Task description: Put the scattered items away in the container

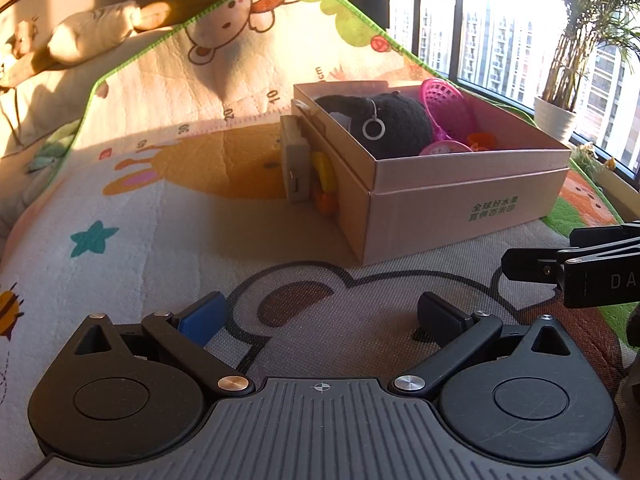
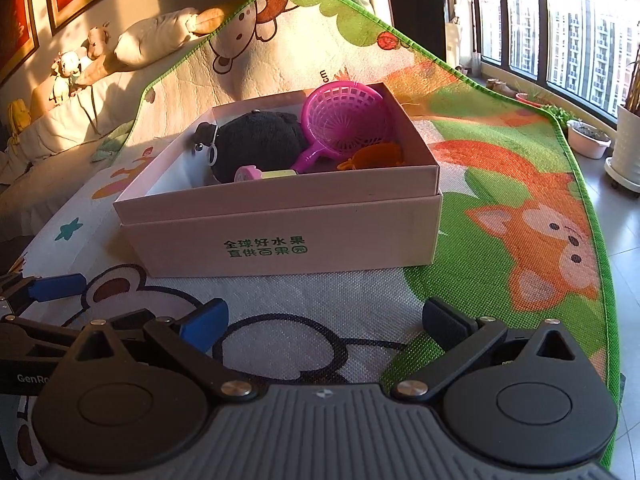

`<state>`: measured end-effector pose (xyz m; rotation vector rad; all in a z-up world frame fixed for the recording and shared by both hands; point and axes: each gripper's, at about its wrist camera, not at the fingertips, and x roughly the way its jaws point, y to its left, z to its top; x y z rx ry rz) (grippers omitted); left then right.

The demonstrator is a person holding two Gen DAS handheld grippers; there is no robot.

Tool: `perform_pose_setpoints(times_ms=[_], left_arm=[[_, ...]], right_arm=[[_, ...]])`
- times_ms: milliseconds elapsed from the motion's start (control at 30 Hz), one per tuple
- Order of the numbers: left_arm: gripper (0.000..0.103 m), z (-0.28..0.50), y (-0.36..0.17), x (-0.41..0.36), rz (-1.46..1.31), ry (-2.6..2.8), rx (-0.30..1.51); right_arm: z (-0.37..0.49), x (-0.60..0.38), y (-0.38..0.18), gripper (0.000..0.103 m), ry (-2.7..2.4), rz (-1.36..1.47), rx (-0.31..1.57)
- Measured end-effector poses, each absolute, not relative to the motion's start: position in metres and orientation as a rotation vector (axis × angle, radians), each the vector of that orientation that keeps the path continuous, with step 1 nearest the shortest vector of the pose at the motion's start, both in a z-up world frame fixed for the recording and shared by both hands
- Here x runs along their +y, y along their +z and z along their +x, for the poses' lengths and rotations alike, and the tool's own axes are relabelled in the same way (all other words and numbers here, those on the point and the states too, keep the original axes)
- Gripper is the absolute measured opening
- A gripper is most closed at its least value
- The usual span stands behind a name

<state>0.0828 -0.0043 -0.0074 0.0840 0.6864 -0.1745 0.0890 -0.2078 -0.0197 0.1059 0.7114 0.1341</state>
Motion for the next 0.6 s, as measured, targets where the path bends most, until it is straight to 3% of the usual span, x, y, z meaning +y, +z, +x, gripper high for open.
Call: perform_pose_setpoints(times_ms=[600], left_arm=[[0.103,0.0828,-0.0073,-0.0043,0.084,-0.175,0.687]], right_arm=[[0.0883,-0.2125,-0.0198,0.103,0.148,0.142,0.699]])
